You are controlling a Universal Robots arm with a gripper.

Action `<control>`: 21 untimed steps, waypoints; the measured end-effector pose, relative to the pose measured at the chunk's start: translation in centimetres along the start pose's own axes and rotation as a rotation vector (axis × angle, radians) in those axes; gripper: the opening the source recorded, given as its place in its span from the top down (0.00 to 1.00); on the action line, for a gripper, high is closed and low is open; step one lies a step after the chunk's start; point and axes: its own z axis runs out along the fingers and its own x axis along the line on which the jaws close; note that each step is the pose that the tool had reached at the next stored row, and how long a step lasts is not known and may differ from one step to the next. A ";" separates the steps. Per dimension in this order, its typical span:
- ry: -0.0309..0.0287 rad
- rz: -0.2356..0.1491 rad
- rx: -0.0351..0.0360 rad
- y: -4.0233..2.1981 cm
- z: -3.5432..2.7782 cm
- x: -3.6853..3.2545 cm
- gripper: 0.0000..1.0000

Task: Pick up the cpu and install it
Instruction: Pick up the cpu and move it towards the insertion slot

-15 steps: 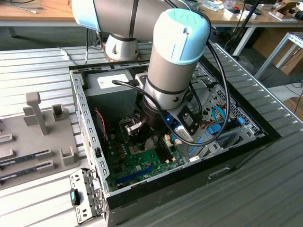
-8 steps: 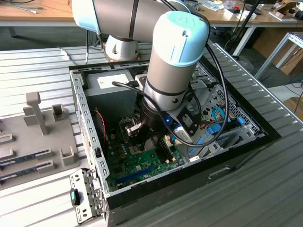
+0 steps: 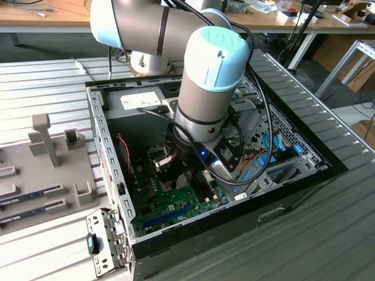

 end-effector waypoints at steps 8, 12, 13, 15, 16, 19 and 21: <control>0.0000 0.000 0.0000 0.73 -0.03 0.83 0.53; -0.0001 0.000 0.0000 1.00 -0.03 0.96 0.53; -0.0001 0.000 -0.0001 1.10 -0.03 0.99 0.53; -0.0001 0.000 0.0000 1.13 -0.03 1.00 0.53; -0.0001 0.000 -0.0001 1.13 -0.03 1.01 0.53; 0.0000 0.000 0.0000 1.14 -0.04 1.04 0.53; 0.0000 0.000 0.0000 1.14 -0.04 1.05 0.53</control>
